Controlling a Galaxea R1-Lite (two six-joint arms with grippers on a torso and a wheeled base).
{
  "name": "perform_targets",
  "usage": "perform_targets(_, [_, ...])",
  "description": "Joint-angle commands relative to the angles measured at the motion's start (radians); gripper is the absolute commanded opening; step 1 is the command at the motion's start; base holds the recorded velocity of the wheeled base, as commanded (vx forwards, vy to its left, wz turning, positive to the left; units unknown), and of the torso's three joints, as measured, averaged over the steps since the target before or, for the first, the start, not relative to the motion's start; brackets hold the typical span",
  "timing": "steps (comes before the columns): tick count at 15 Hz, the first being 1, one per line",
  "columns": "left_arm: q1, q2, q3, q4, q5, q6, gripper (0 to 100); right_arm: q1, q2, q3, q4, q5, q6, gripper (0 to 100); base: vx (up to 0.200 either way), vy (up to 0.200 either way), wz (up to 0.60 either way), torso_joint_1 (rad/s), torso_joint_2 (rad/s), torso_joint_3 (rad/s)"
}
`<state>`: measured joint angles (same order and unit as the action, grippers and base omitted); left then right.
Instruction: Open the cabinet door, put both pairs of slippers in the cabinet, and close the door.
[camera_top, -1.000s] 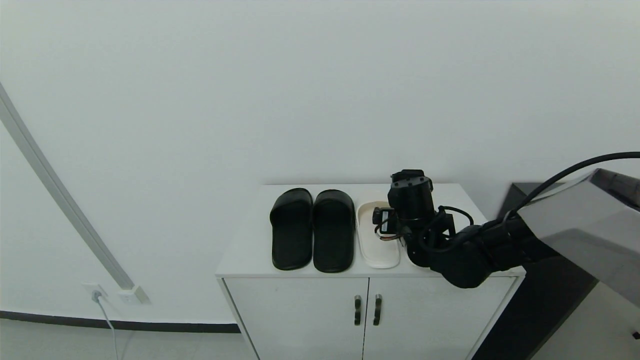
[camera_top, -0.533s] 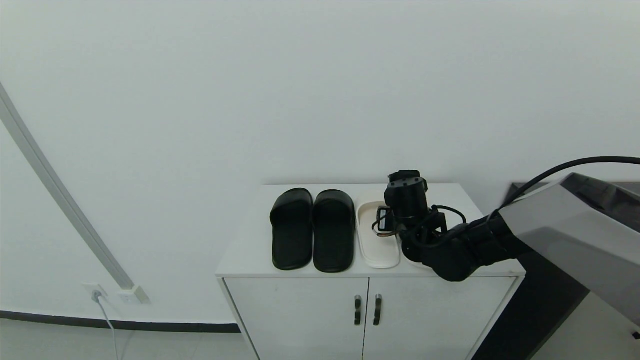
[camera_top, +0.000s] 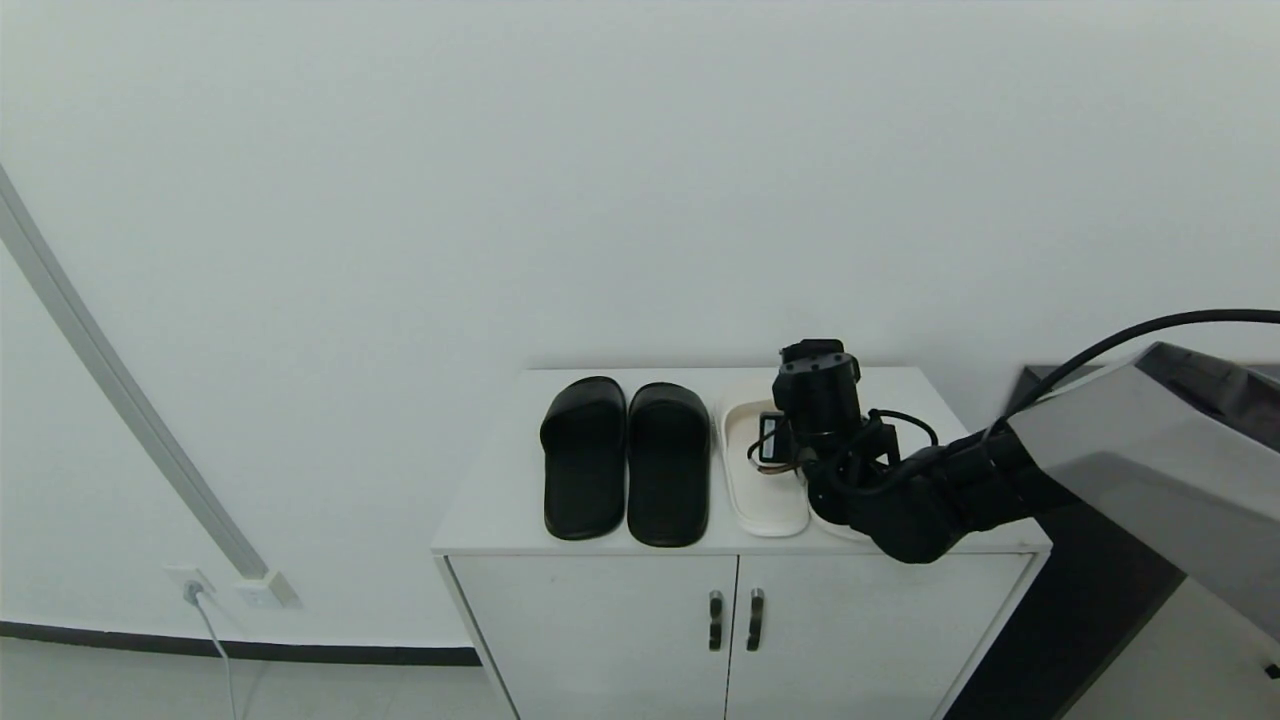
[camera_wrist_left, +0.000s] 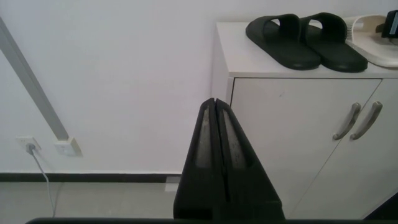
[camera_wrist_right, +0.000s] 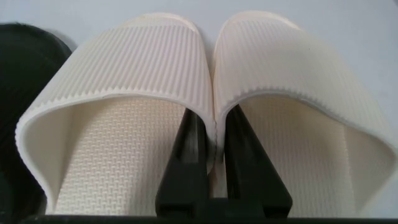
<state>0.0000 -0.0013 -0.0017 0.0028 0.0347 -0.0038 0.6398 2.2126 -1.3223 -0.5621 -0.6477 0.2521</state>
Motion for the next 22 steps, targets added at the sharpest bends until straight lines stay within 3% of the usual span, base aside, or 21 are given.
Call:
perform_targets(1, [0.0,0.001,0.0,0.0,0.001,-0.001,0,0.008,-0.086,0.038,-0.001,0.0,-0.013,0,0.0,0.0,0.0,0.0,0.0,0.0])
perform_targets(3, [0.0,0.001,0.0,0.0,0.001,-0.001,0,0.035,-0.215,0.149,-0.002,0.033,-0.053,0,0.0,0.0,0.0,0.0,0.0,0.0])
perform_targets(5, [0.0,0.001,0.0,0.0,0.001,-0.001,0,0.061,-0.338,0.281,-0.027,0.137,-0.091,0,0.0,0.0,0.0,0.0,0.0,0.0])
perform_targets(12, [0.0,0.001,0.0,0.0,0.001,0.004,0,0.067,-0.634,0.597,-0.087,0.625,-0.217,0,0.0,0.0,0.0,0.0,0.0,0.0])
perform_targets(22, [0.0,0.001,0.0,-0.001,0.001,0.004,0,0.075,-0.631,0.632,-0.12,0.635,-0.269,0,0.0,0.0,0.0,0.0,0.0,0.0])
